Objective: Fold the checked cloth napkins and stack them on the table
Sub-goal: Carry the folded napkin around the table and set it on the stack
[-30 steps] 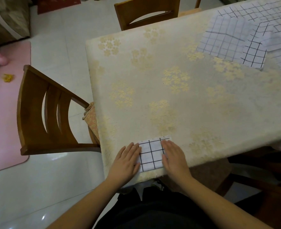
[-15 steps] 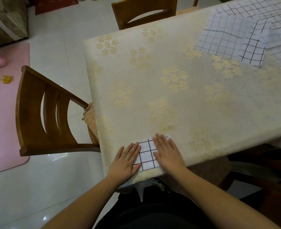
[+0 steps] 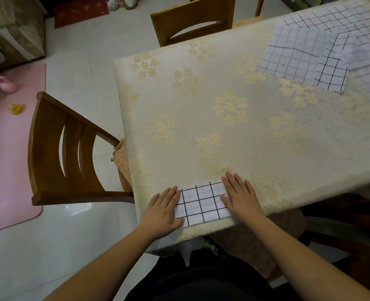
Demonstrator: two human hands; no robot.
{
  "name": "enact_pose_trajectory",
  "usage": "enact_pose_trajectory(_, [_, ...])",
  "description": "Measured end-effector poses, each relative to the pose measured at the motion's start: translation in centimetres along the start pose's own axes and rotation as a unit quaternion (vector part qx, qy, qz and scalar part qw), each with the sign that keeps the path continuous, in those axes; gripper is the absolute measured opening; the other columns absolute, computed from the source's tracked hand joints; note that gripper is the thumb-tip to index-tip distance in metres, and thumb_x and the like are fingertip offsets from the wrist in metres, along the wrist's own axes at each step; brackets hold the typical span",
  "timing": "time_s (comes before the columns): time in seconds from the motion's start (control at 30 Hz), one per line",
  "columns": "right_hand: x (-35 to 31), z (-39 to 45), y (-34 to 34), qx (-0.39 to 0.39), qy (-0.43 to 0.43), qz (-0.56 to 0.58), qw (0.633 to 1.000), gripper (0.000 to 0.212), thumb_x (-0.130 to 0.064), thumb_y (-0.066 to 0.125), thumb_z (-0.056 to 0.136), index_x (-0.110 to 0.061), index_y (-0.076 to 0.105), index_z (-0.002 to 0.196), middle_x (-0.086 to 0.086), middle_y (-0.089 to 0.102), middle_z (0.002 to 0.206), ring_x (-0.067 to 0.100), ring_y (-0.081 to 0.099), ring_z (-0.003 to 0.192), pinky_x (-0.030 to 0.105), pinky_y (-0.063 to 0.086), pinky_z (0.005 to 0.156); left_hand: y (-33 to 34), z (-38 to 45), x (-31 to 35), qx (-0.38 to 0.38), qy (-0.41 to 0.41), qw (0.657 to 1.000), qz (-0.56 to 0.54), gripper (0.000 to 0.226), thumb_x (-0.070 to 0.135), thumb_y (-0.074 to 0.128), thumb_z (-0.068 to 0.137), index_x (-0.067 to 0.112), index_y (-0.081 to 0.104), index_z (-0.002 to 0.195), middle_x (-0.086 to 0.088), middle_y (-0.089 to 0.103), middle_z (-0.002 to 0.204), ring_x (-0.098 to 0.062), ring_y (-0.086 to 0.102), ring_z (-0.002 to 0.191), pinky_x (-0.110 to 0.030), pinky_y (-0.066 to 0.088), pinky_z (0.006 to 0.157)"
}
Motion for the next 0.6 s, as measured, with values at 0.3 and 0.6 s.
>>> enact_pose_trajectory(0.3, [-0.8,-1.7,-2.7,0.025,0.038,0.183,0.982,0.058,-0.047,0.022,0.104,-0.02,0.019,0.155,0.002,0.022,0.161,0.018,0.014,0.149,0.036,0.01,0.12,-2.8,0.1,0.8,0.022,-0.047,0.993,-0.104,0.059,0.043,0.047,0.095,0.021,0.033,0.148,-0.002,0.035,0.151,-0.018,0.031,0.138,-0.037,0.031,0.113])
enact_pose_trajectory(0.6, [-6.9,-4.4,-4.4,0.01,-0.034,0.113,0.993,0.06,-0.052,0.023,0.102,-0.022,0.021,0.154,-0.002,0.02,0.162,0.014,0.011,0.149,0.037,0.001,0.12,-4.6,-4.7,1.6,0.042,-0.066,0.996,0.051,0.065,0.057,0.029,0.091,0.02,0.049,0.141,-0.002,0.053,0.142,-0.027,0.043,0.136,-0.054,0.026,0.113])
Point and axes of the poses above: each hand's wrist, its own z-axis towards the middle knuckle, its own y-axis out of the palm, x = y × z, the point moved 7 cm from there along z, towards the middle knuckle
